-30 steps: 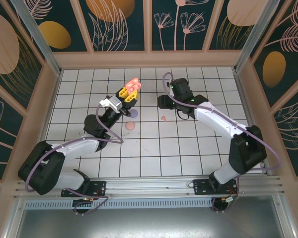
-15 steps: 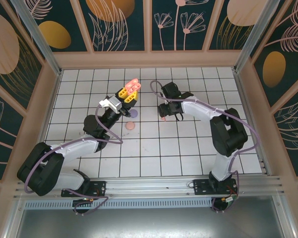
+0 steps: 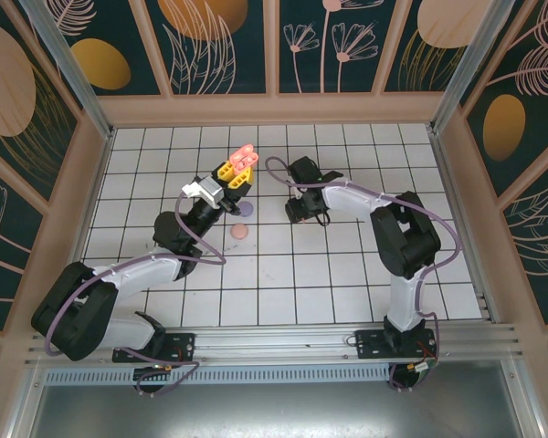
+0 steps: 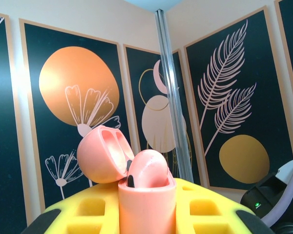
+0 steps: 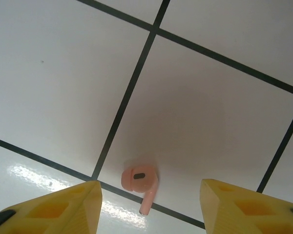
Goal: Insert the wireless bluetooth earbuds into the charging case
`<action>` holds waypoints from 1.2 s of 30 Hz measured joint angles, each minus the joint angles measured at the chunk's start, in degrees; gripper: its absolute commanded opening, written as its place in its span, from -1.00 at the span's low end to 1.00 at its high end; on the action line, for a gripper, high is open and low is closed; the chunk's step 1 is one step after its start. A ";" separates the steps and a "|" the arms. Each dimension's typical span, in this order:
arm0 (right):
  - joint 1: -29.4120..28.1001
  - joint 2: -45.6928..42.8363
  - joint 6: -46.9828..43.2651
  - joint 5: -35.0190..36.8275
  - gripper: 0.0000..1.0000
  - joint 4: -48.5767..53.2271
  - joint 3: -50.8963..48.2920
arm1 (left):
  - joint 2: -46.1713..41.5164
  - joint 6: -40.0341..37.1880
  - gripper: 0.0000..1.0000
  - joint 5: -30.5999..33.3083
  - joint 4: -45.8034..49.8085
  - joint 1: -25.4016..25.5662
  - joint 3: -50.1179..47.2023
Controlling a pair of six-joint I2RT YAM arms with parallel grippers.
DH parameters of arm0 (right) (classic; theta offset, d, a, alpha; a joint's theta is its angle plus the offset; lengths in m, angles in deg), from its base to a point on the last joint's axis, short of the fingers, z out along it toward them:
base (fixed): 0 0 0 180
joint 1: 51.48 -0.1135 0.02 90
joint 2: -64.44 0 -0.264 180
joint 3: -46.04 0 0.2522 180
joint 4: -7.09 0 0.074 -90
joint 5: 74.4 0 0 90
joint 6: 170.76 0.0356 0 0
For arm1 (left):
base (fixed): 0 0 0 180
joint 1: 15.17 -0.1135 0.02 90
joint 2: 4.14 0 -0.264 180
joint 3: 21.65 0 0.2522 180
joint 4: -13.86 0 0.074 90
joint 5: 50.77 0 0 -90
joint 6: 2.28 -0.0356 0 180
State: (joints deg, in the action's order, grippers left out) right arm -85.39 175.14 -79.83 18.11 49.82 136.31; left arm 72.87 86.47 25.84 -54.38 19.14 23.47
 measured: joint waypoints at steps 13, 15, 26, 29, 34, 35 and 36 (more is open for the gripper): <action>-0.37 2.80 -1.05 -0.63 0.01 0.04 0.37 | 0.00 0.00 -1.00 0.02 0.00 0.00 -0.09; -0.37 2.84 -1.05 -0.63 0.01 0.04 0.39 | 0.00 0.00 -1.00 0.02 0.00 0.00 -0.13; -0.37 4.55 -1.05 -0.59 -0.04 0.00 1.53 | 0.00 0.00 -1.00 0.42 0.00 0.00 -0.28; -0.37 4.66 -1.05 -0.59 -0.06 0.02 1.92 | 0.00 0.00 -1.00 0.42 0.00 0.00 -0.31; -0.37 4.79 -1.05 -0.59 -0.11 0.00 2.21 | 0.00 -0.02 -1.00 0.42 0.00 0.00 -0.31; -0.37 4.87 -1.05 -0.59 -0.12 0.02 2.21 | 0.00 -0.02 -1.00 0.42 0.00 0.00 -0.31; -0.37 5.01 -1.05 -0.59 -0.14 0.00 2.21 | 0.00 0.00 -1.00 0.42 0.00 0.00 -0.33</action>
State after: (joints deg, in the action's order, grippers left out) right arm -85.77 180.14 -80.88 17.52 49.82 138.52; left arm 72.87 86.47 26.25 -54.38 19.14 23.14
